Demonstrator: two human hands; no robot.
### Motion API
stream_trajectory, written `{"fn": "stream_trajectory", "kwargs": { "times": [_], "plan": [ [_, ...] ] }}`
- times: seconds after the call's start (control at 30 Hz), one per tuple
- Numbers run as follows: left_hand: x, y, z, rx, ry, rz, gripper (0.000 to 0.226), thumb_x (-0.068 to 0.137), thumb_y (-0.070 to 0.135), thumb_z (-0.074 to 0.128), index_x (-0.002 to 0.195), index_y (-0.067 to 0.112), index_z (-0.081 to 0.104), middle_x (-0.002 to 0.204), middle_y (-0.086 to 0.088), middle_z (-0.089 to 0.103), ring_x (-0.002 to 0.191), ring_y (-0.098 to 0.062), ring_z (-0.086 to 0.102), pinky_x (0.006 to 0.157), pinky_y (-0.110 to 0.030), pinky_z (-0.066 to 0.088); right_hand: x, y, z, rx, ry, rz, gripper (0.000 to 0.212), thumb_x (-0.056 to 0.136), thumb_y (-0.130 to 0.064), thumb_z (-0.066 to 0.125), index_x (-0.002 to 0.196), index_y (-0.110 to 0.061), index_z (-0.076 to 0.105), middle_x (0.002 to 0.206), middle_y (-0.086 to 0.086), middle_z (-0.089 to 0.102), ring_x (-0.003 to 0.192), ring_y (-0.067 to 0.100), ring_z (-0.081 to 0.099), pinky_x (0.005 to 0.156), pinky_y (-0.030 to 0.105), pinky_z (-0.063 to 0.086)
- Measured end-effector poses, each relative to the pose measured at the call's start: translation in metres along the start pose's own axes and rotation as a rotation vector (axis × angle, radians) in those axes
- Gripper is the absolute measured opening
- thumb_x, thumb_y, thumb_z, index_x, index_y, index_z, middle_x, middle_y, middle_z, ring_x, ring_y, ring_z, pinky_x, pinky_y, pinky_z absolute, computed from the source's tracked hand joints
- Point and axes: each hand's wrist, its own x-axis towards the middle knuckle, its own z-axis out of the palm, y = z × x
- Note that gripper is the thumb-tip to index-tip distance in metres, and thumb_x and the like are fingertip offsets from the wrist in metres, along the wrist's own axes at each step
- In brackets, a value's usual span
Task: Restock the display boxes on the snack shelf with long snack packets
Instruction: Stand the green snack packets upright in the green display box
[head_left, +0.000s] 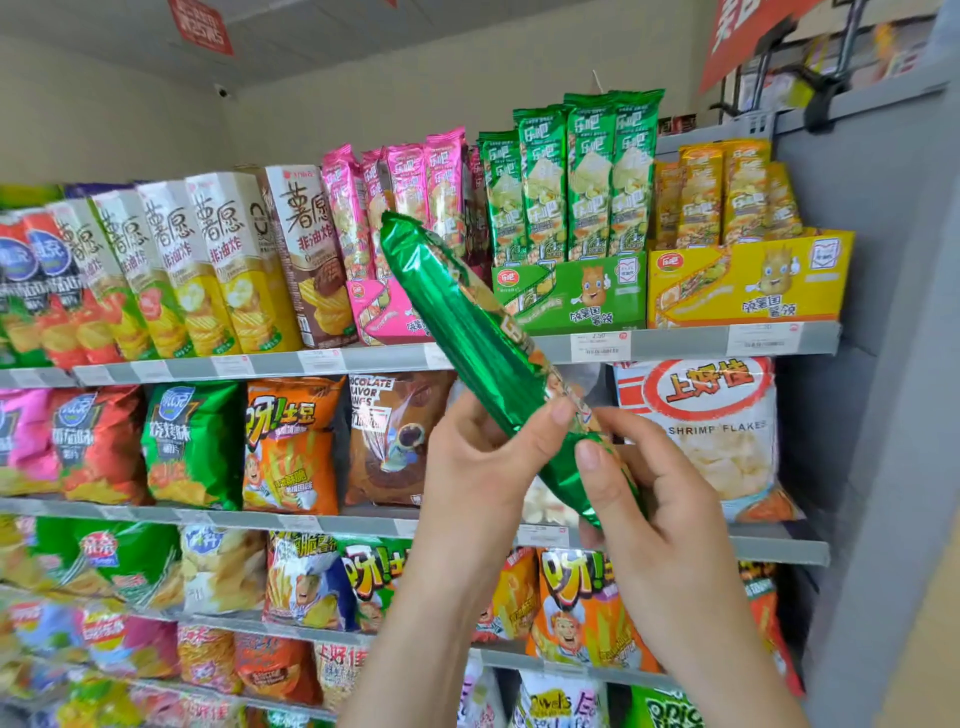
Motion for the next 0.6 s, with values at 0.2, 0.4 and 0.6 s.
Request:
{"fn": "stream_trajectory", "kwargs": {
  "times": [0.2, 0.4, 0.6],
  "plan": [
    [-0.008, 0.009, -0.001, 0.065, 0.186, 0.113, 0.035, 0.076, 0.027, 0.078, 0.101, 0.007, 0.064, 0.083, 0.001, 0.071, 0.076, -0.011, 0.068, 0.066, -0.02, 0.053, -0.014, -0.004, 0.006, -0.303, -0.01, -0.257, 0.044, 0.086, -0.044, 0.062, 0.123, -0.043, 0.037, 0.118, -0.011, 0.048, 0.106, -0.001, 0.053, 0.086, 0.008, 0.039],
    [-0.008, 0.012, -0.011, 0.022, 0.142, 0.001, 0.054, 0.076, 0.043, 0.075, 0.11, 0.006, 0.056, 0.099, -0.012, 0.069, 0.086, -0.022, 0.065, 0.08, -0.036, 0.054, -0.02, 0.008, 0.013, -0.335, 0.02, -0.357, 0.046, 0.089, -0.03, 0.065, 0.133, -0.034, 0.049, 0.112, -0.02, 0.058, 0.095, -0.002, 0.059, 0.079, 0.001, 0.039],
    [-0.006, 0.016, -0.026, -0.271, -0.047, -0.121, 0.052, 0.085, 0.019, 0.063, 0.133, 0.003, 0.05, 0.103, -0.01, 0.068, 0.095, -0.025, 0.065, 0.082, -0.035, 0.056, -0.012, 0.004, 0.002, 0.632, -0.159, 0.169, 0.046, 0.076, -0.056, 0.074, 0.109, -0.024, 0.073, 0.09, 0.004, 0.073, 0.07, 0.013, 0.067, 0.062, 0.025, 0.055]
  ]
}}
